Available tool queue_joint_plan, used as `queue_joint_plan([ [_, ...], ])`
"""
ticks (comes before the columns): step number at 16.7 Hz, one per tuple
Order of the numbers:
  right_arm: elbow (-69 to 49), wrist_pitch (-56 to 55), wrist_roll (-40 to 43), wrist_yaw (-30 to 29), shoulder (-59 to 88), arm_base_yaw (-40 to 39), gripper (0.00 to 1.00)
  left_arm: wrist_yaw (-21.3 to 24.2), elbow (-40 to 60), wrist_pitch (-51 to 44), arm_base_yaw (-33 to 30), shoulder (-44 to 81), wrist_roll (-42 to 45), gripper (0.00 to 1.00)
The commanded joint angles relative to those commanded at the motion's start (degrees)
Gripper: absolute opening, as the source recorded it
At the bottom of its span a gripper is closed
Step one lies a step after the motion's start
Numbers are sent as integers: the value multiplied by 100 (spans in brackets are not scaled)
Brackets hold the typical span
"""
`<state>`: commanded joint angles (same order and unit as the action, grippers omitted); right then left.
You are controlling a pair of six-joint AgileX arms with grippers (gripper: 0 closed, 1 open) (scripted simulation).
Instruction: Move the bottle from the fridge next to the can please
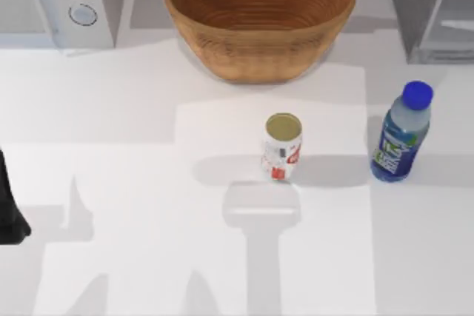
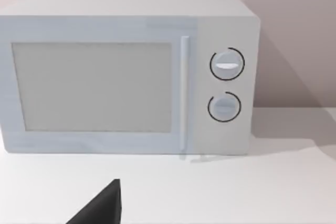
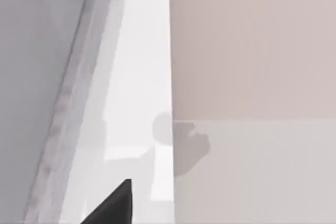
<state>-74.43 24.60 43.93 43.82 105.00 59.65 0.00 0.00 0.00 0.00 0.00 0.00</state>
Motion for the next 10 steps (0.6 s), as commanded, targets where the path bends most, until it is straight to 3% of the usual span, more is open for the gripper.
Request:
queue_joint_plan([
  [4, 18, -723, -747, -145, -8, -619, 100, 0, 0, 0, 0, 0, 0, 100],
  [10, 50, -770, -779, -153, -48, -600, 100, 0, 0, 0, 0, 0, 0, 100],
])
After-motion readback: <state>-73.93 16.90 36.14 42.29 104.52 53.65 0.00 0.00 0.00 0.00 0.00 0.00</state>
